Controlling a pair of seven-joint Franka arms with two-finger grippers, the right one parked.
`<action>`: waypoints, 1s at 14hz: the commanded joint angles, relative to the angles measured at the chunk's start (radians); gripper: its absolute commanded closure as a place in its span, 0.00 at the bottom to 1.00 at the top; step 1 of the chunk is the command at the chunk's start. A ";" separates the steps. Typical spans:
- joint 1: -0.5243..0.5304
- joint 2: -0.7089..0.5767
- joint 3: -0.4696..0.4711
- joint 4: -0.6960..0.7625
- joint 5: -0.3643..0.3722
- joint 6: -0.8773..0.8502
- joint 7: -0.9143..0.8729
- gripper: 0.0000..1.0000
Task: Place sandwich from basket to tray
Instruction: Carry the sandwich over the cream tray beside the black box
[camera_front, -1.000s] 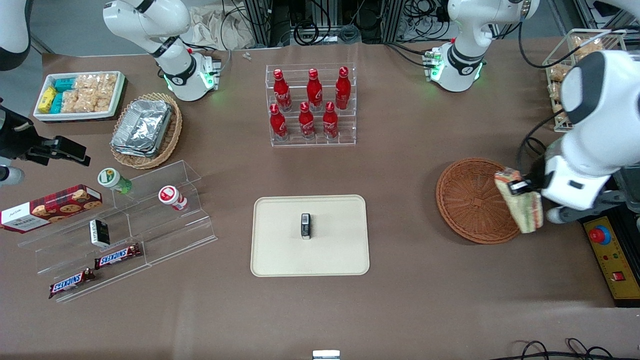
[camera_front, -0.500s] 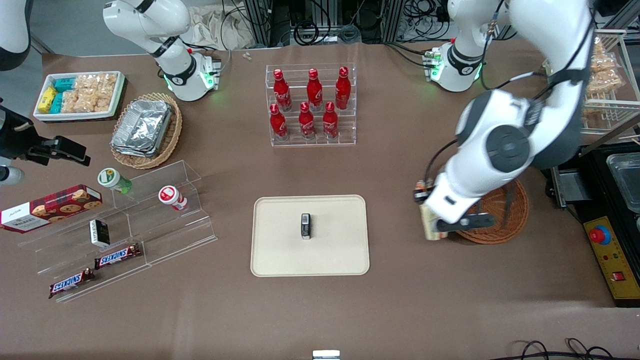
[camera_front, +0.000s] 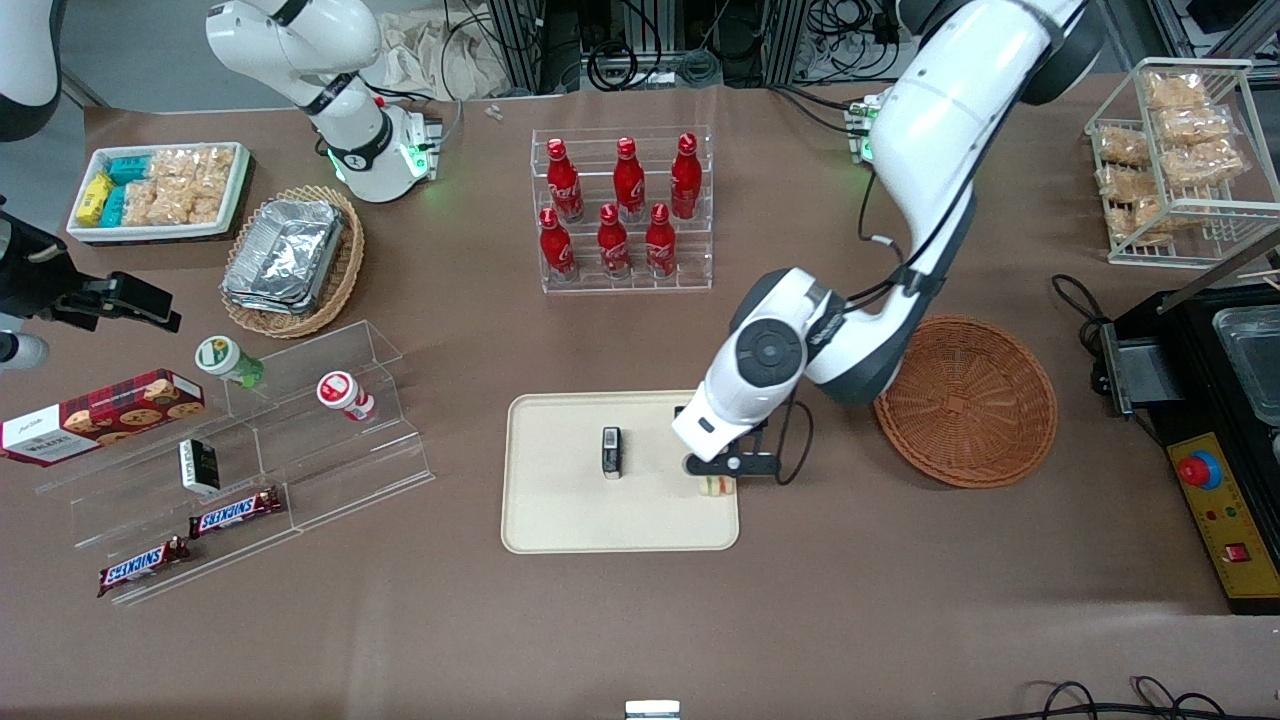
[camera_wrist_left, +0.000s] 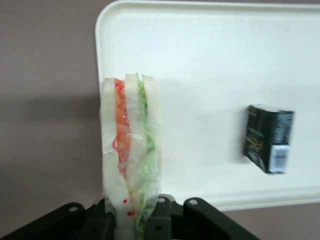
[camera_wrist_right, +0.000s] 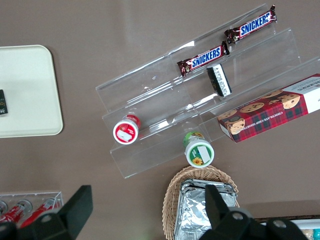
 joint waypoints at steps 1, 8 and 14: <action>-0.008 0.028 0.008 0.053 0.070 -0.012 0.001 1.00; -0.008 0.057 0.007 0.073 0.069 0.070 -0.002 1.00; -0.016 0.072 0.005 0.072 0.067 0.073 -0.011 0.97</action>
